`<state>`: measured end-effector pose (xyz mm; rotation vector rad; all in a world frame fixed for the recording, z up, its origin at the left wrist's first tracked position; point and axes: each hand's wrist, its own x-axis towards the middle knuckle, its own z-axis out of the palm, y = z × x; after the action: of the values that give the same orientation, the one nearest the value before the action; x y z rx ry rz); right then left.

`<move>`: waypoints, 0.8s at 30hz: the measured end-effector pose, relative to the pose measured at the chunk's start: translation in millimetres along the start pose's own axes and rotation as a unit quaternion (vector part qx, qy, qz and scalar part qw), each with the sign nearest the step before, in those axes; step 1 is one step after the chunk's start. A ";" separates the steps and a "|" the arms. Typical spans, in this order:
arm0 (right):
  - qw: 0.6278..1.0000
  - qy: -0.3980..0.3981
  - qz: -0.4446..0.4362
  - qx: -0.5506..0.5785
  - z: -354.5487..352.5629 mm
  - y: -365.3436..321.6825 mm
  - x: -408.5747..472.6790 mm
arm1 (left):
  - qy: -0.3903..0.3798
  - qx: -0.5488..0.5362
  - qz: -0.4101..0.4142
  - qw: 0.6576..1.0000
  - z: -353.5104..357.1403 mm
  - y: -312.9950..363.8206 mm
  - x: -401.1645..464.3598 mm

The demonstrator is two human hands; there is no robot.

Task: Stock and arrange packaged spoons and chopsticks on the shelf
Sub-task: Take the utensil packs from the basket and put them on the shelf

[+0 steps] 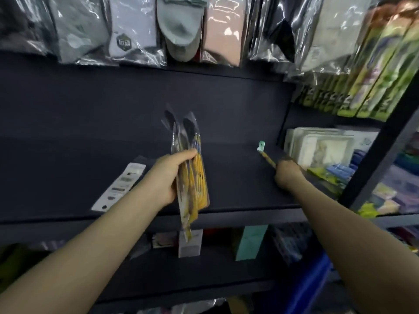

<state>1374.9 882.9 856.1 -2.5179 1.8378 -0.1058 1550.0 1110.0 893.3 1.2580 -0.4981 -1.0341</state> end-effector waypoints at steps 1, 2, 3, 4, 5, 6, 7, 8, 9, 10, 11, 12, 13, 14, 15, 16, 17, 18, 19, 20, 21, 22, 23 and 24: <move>1.000 -0.006 -0.013 -0.011 1.0 -4.7 0.3 | 0.018 0.003 0.014 1.000 2.7 -3.9 -1.5; 0.999 0.011 -0.042 0.002 0.8 -13.9 -0.2 | 0.036 0.009 0.029 0.999 4.0 -6.8 -2.8; 0.994 0.043 -0.092 0.041 -1.3 -27.0 -4.2 | 0.055 0.018 0.043 0.997 4.0 -8.3 -4.5; 0.979 0.065 -0.151 0.120 -4.7 -43.6 -12.3 | 0.074 0.025 0.055 0.995 3.2 -8.6 -6.5; 0.947 0.046 -0.196 0.251 -12.4 -62.8 -26.9 | 0.091 0.031 0.069 0.993 2.3 -7.6 -9.5; 0.892 -0.033 -0.219 0.394 -21.0 -83.1 -45.8 | 0.103 0.041 0.084 0.990 1.3 -6.0 -12.8; 0.816 -0.149 -0.239 0.505 -29.7 -101.6 -66.3 | 0.111 0.053 0.101 0.987 -0.4 -4.3 -15.6; 0.734 -0.260 -0.250 0.575 -35.6 -118.0 -83.4 | 0.117 0.069 0.119 0.984 -2.4 -2.1 -18.4; 0.665 -0.338 -0.253 0.616 -39.2 -131.7 -96.8 | 0.121 0.087 0.136 0.979 -5.0 0.6 -21.3; 0.609 -0.382 -0.250 0.649 -39.0 -143.4 -105.1 | 0.123 0.107 0.153 0.975 -8.5 3.2 -23.7; 0.564 -0.403 -0.241 0.680 -37.6 -153.5 -111.8 | 0.124 0.127 0.168 0.970 -12.6 6.2 -26.2; 0.530 -0.412 -0.228 0.705 -34.4 -163.5 -114.3 | 0.125 0.145 0.178 0.965 -18.3 9.2 -28.1; 0.509 -0.413 -0.216 0.724 -31.7 -172.8 -116.5 | 0.127 0.165 0.183 0.961 -25.3 12.6 -29.6; 0.499 -0.410 -0.203 0.736 -27.9 -182.2 -115.9 | 0.129 0.185 0.183 0.957 -33.3 16.0 -29.9; 0.495 -0.409 -0.190 0.743 -26.2 -190.2 -116.0 | 0.133 0.206 0.179 0.953 -41.5 20.2 -29.9; 0.494 -0.409 -0.171 0.748 -24.7 -198.6 -113.8 | 0.139 0.231 0.172 0.947 -50.8 24.8 -29.0; 0.495 -0.410 -0.152 0.751 -24.4 -205.9 -111.7 | 0.149 0.261 0.166 0.939 -60.3 29.9 -28.4; 0.502 -0.407 -0.132 0.752 -23.9 -213.2 -107.6 | 0.166 0.294 0.160 0.928 -71.5 35.4 -25.3; 0.517 -0.401 -0.114 0.747 -23.9 -218.8 -103.7 | 0.189 0.323 0.158 0.914 -82.5 41.6 -22.0; 0.539 -0.391 -0.096 0.740 -22.6 -224.2 -98.5 | 0.217 0.346 0.159 0.899 -96.5 47.8 -16.7; 0.562 -0.379 -0.079 0.731 -21.2 -228.5 -93.3 | 0.245 0.363 0.155 0.885 -111.0 54.3 -10.3; 0.581 -0.367 -0.065 0.724 -19.0 -232.3 -88.2 | 0.270 0.380 0.144 0.873 -124.3 60.0 -3.0; 0.597 -0.355 -0.053 0.717 -17.1 -235.7 -84.3 | 0.281 0.394 0.119 0.867 -136.6 64.9 5.4; 0.613 -0.342 -0.046 0.711 -15.0 -239.4 -81.0 | 0.283 0.406 0.084 0.865 -146.8 67.2 14.2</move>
<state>1576.8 1033.5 881.7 -1.1352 0.6408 -0.3540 1698.0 1173.6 911.0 2.1283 -0.5845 -0.2300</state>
